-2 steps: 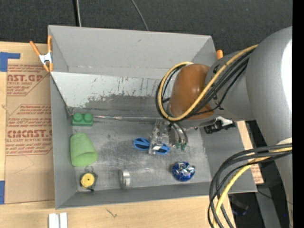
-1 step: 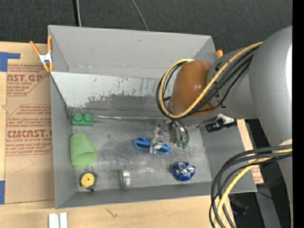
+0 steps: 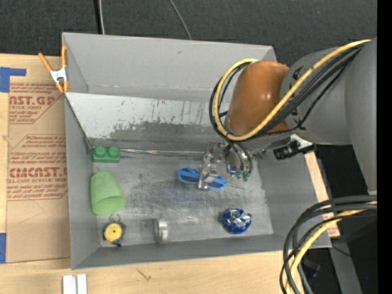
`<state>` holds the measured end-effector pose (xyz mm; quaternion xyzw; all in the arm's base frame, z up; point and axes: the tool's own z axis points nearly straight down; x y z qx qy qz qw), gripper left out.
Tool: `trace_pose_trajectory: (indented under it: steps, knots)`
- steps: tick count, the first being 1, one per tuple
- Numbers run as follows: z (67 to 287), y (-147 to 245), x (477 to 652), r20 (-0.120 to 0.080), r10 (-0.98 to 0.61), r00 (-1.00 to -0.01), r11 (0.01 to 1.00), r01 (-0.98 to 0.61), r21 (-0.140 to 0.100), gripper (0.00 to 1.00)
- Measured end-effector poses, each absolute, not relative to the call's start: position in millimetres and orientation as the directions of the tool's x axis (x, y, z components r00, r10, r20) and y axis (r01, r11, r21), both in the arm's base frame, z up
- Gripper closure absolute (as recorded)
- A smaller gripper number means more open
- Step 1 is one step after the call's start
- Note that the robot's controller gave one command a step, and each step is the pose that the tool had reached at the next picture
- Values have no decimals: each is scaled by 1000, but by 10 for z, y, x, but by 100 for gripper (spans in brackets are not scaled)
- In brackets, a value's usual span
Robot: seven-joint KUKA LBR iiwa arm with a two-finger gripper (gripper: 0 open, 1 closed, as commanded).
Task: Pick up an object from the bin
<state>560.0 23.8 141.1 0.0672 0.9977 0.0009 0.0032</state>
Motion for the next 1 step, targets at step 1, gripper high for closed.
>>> trace_pose_trajectory:
  steps: [1]
  knots:
    - [1468,245,5606,-2,134,-991,991,134,2,100]
